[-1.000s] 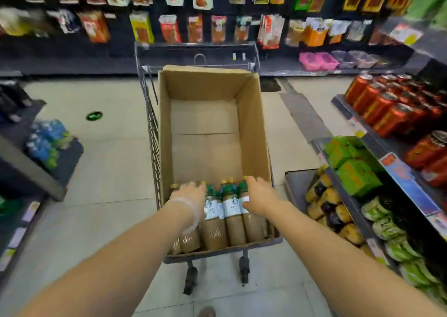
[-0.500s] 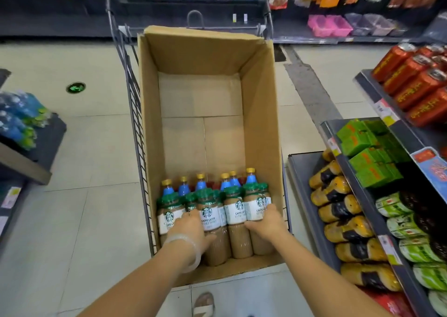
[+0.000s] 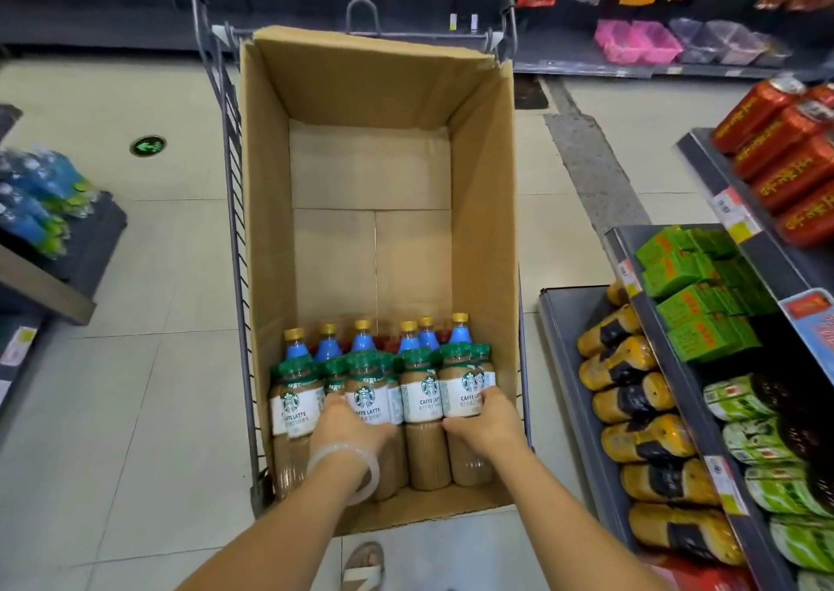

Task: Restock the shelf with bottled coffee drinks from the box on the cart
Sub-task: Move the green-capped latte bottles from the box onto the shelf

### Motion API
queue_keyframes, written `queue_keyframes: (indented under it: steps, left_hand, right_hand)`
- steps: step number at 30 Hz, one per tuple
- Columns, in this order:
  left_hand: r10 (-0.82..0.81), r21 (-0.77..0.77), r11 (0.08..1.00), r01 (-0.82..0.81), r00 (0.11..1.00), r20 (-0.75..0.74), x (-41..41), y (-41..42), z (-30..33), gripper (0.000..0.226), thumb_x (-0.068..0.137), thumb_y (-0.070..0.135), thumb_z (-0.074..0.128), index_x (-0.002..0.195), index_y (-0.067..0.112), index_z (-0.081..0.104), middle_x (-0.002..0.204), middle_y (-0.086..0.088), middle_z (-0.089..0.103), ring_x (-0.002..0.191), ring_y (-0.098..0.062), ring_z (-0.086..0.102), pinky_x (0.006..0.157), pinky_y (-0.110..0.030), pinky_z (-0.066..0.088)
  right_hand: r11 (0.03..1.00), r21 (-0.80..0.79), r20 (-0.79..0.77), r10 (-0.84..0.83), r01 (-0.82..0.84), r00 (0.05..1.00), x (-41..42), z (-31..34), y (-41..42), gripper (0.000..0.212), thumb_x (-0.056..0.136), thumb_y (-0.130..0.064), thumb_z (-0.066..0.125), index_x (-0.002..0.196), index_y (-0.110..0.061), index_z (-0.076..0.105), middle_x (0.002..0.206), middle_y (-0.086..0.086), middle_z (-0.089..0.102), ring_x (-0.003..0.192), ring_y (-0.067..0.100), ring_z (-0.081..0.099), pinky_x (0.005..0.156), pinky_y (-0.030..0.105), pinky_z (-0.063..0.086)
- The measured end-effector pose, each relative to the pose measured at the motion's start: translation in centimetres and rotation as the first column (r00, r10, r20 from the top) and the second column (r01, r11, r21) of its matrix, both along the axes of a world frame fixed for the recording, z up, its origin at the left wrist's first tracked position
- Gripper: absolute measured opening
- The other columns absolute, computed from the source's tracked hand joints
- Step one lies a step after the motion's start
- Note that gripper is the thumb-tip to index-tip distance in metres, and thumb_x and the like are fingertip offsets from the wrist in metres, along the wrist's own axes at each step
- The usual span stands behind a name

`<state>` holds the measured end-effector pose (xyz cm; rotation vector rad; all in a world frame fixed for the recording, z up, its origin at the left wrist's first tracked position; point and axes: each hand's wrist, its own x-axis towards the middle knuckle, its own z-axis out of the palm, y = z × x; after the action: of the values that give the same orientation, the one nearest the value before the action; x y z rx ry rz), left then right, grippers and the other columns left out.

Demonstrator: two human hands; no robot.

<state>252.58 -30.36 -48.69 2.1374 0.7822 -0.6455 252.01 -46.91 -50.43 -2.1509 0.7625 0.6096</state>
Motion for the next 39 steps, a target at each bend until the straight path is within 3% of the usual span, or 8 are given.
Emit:
queue_keyframes:
  steps: [6,11,13,19,23,27,31,39]
  left_hand:
    - [-0.016,-0.065,0.997,0.029,0.982,0.190,2.2,-0.5,2.8,0.048,0.064,0.023,0.079,0.097,0.015,0.046,0.083,0.000,0.060,0.077,-0.023,0.057,0.068,-0.030,0.045]
    - [-0.060,-0.132,0.984,0.120,0.919,0.389,4.7,-1.9,7.4,0.048,0.064,0.025,0.080,0.099,0.019,0.049,0.089,0.003,0.060,0.083,-0.020,0.057,0.072,-0.030,0.047]
    - [-0.078,-0.151,0.975,0.161,0.890,0.450,5.2,-2.7,9.2,0.046,0.063,0.027,0.080,0.097,0.020,0.050,0.091,0.003,0.062,0.084,-0.021,0.059,0.073,-0.032,0.048]
    - [-0.138,-0.211,0.926,0.313,0.801,0.582,4.9,-6.1,14.0,0.044,0.065,0.023,0.080,0.094,0.023,0.047,0.091,0.002,0.060,0.078,-0.016,0.054,0.057,-0.025,0.039]
    - [-0.175,-0.270,0.867,0.419,0.763,0.622,3.4,-9.5,16.1,0.048,0.064,0.016,0.081,0.096,0.020,0.046,0.094,-0.001,0.059,0.080,-0.017,0.054,0.055,-0.017,0.036]
    - [-0.278,-0.243,0.801,0.547,0.699,0.659,0.9,-14.2,18.4,0.048,0.063,0.016,0.083,0.096,0.019,0.048,0.083,0.003,0.059,0.081,-0.021,0.058,0.067,-0.029,0.048]
    - [-0.339,-0.218,0.724,0.654,0.614,0.713,-3.4,-19.6,21.6,0.049,0.062,0.019,0.083,0.102,0.018,0.054,0.083,0.004,0.058,0.080,-0.018,0.056,0.072,-0.028,0.044]
    - [-0.391,-0.143,0.490,0.860,0.363,0.846,-15.1,-30.4,27.8,0.050,0.058,0.023,0.085,0.093,0.024,0.049,0.083,0.010,0.058,0.083,-0.014,0.058,0.072,-0.026,0.043]
  right_hand:
    - [0.999,0.027,0.143,-0.030,0.026,0.989,1.1,3.6,-0.1,0.050,0.070,-0.026,0.078,0.110,-0.015,0.050,0.095,-0.002,0.057,0.086,0.015,0.056,0.070,0.030,0.047]
    - [0.981,0.104,0.310,-0.189,0.164,0.932,2.4,7.5,0.2,0.051,0.062,-0.031,0.081,0.104,-0.017,0.054,0.095,-0.002,0.064,0.088,0.016,0.062,0.081,0.040,0.054]
    - [0.970,0.119,0.371,-0.243,0.214,0.896,2.6,9.3,-0.2,0.053,0.063,-0.029,0.082,0.106,-0.015,0.056,0.094,-0.004,0.063,0.088,0.015,0.062,0.077,0.036,0.053]
    - [0.934,0.128,0.502,-0.352,0.334,0.790,0.5,14.1,-3.4,0.047,0.069,-0.022,0.080,0.106,-0.011,0.053,0.091,-0.002,0.057,0.081,0.013,0.054,0.067,0.027,0.046]
    - [0.898,0.126,0.559,-0.415,0.421,0.717,-2.4,16.5,-6.4,0.046,0.067,-0.025,0.081,0.103,-0.014,0.054,0.099,0.003,0.064,0.083,0.014,0.057,0.072,0.030,0.048]
    - [0.861,0.121,0.618,-0.455,0.495,0.641,-6.6,20.0,-10.5,0.051,0.068,-0.023,0.080,0.110,-0.012,0.053,0.093,-0.004,0.056,0.084,0.012,0.055,0.070,0.025,0.042]
    - [0.811,0.119,0.677,-0.488,0.574,0.550,-12.4,23.2,-14.8,0.050,0.067,-0.024,0.080,0.107,-0.015,0.052,0.092,-0.006,0.058,0.083,0.010,0.054,0.065,0.023,0.040]
    - [0.653,0.062,0.783,-0.500,0.755,0.369,-27.3,29.7,-22.6,0.046,0.066,-0.029,0.081,0.098,-0.022,0.048,0.081,-0.016,0.051,0.087,0.011,0.054,0.074,0.028,0.043]
